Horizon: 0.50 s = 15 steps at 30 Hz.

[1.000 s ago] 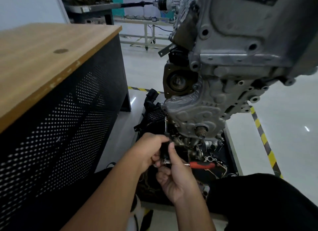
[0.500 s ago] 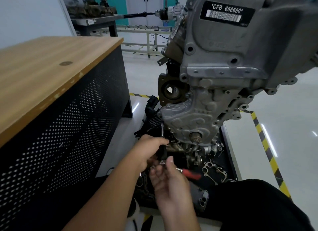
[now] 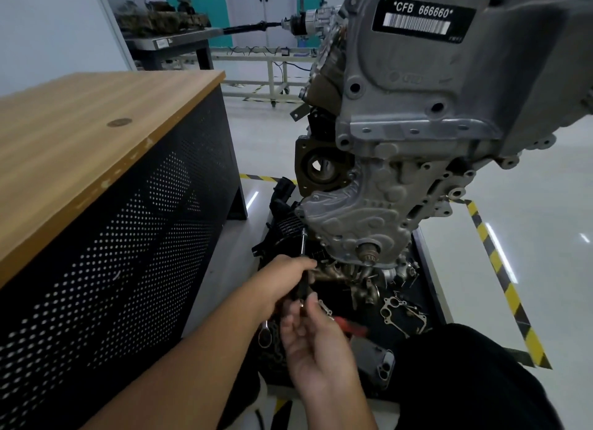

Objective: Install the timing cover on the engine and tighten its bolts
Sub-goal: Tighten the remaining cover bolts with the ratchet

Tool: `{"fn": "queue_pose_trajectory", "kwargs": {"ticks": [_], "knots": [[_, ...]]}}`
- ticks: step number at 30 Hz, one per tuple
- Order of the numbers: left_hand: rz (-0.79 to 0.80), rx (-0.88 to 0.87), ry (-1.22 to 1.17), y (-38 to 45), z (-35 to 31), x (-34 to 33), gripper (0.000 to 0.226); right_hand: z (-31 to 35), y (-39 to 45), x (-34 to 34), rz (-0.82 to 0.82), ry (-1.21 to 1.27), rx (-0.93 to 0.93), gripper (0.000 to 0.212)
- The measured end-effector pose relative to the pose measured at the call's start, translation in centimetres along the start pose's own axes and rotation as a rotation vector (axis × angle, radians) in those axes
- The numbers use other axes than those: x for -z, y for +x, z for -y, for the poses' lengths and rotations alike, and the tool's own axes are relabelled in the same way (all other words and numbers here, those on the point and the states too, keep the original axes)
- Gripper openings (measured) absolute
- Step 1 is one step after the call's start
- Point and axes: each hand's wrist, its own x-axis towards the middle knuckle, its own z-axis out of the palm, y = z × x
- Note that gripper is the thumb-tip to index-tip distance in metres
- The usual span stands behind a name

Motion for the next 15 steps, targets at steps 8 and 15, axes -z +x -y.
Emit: {"fn": "queue_pose_trajectory", "kwargs": {"ticks": [8,15], "knots": [[0.185,0.005,0.063,0.1,0.6,3.9,0.029,-3.6,0.9,0.5,-0.158,-0.781,0.379,0.012],[0.044,-0.14,0.024,0.8,0.9,3.1,0.032,-4.5,0.4,-0.5,-0.086,-0.392,0.343,0.009]]}}
